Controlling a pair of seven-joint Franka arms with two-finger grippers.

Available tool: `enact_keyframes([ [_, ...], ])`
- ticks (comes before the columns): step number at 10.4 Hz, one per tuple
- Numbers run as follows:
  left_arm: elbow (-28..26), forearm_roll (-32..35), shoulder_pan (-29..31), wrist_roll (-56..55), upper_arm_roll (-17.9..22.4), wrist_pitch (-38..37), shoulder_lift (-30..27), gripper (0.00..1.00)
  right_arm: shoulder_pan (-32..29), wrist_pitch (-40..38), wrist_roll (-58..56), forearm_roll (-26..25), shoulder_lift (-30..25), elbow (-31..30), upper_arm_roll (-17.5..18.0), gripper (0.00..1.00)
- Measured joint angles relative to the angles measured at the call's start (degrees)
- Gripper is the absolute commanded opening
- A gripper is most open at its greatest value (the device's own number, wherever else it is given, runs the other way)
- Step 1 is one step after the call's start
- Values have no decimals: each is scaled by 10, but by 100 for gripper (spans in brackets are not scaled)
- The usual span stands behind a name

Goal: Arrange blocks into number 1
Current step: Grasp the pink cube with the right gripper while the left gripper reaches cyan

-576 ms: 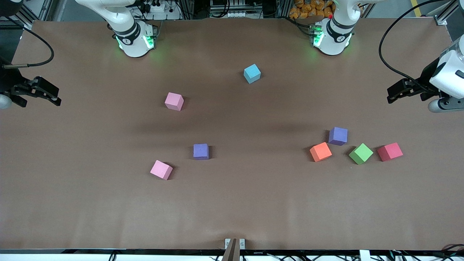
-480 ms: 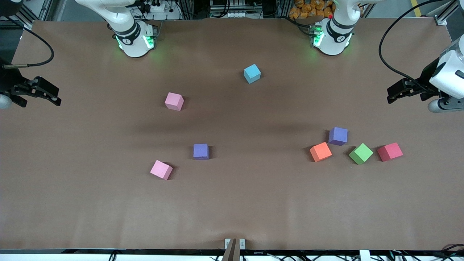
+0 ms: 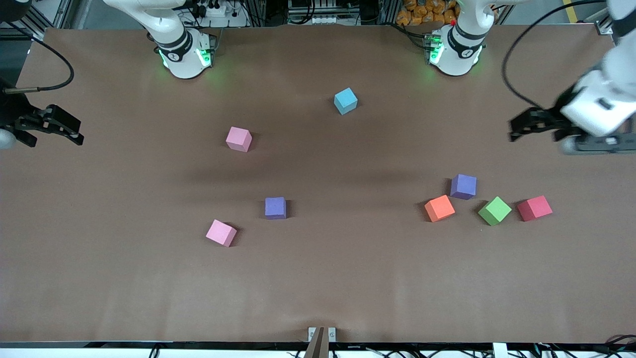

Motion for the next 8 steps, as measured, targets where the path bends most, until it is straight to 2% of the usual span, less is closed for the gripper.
enact_keyframes([
  [3,-88,-38,-15,-93,-106,65,11,100,1,0,0,3,4,-2,3,100],
  [4,-121,-44,-35,-147,-127,88,13,100,1,5,3,16,14,-7,4,100],
  [6,-191,-71,-64,-252,-174,143,15,100,8,48,43,45,58,-16,5,100],
  [8,-260,-102,-69,-347,-222,207,18,100,30,98,142,52,115,-18,5,100],
])
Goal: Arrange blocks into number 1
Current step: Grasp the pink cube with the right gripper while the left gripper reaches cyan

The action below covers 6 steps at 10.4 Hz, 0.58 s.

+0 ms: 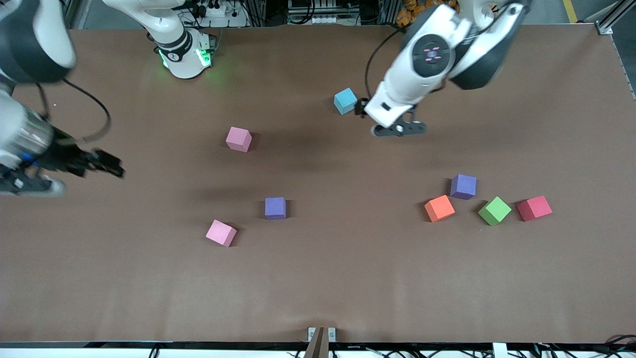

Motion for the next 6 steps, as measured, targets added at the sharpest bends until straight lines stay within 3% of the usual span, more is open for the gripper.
enact_keyframes([
  [4,-76,-28,-49,-204,-26,128,50,100,69,114,243,7,106,-2,1,100],
  [6,-95,-28,-70,-250,-27,175,84,100,87,156,297,8,150,-3,1,100],
])
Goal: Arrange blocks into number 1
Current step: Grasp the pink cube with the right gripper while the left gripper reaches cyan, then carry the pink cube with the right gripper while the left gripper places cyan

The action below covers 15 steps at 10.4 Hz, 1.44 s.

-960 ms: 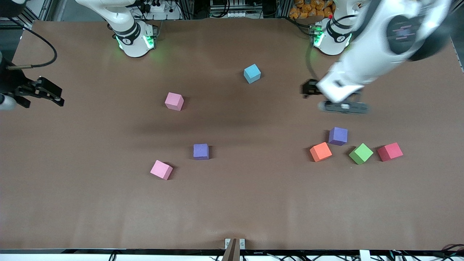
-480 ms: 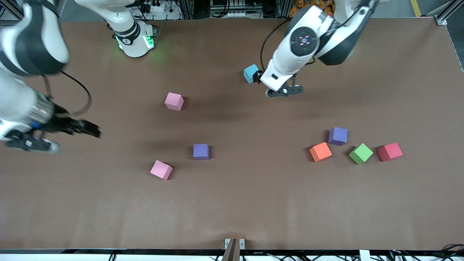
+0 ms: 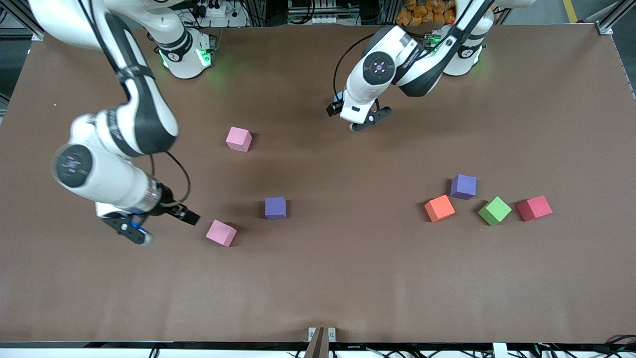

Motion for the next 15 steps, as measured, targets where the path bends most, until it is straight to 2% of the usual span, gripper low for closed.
enact_keyframes([
  [6,-73,-23,-19,-7,-12,73,12,100,16,107,23,18,95,4,0,100],
  [10,-99,-23,-32,-14,-13,98,19,100,16,162,23,18,127,7,-2,100],
  [15,-107,-23,-46,-24,-14,138,47,100,24,176,22,18,144,8,-10,100],
])
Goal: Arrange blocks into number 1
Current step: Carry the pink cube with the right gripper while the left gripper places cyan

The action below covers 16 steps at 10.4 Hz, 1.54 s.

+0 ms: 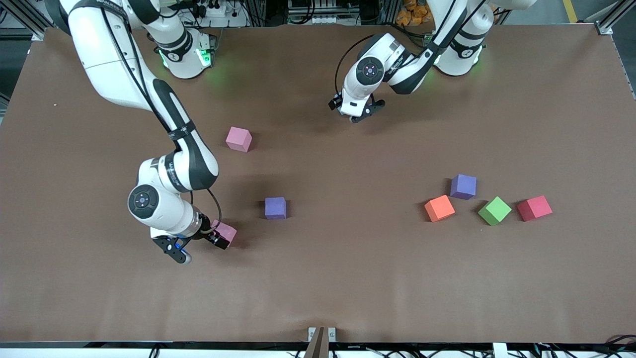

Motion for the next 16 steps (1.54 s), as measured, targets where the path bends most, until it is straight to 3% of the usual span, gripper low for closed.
enact_keyframes([
  [2,0,0,-7,-2,0,9,11,99,12,9,-11,0,11,0,-12,100],
  [3,0,0,-11,-5,0,15,17,72,15,10,-22,0,15,0,-14,89],
  [5,0,0,-17,-5,0,24,25,24,16,10,-50,0,17,0,-15,49],
  [6,0,0,-19,-4,0,26,25,12,17,9,-66,0,18,0,-15,46],
  [8,4,40,-23,1,-1,28,24,2,19,8,-77,0,16,1,-16,46],
  [11,18,124,-39,3,-3,31,24,0,24,-13,-94,0,-3,5,-17,47],
  [16,55,175,-81,25,4,32,36,0,27,-87,-188,-34,-154,-84,-20,47],
])
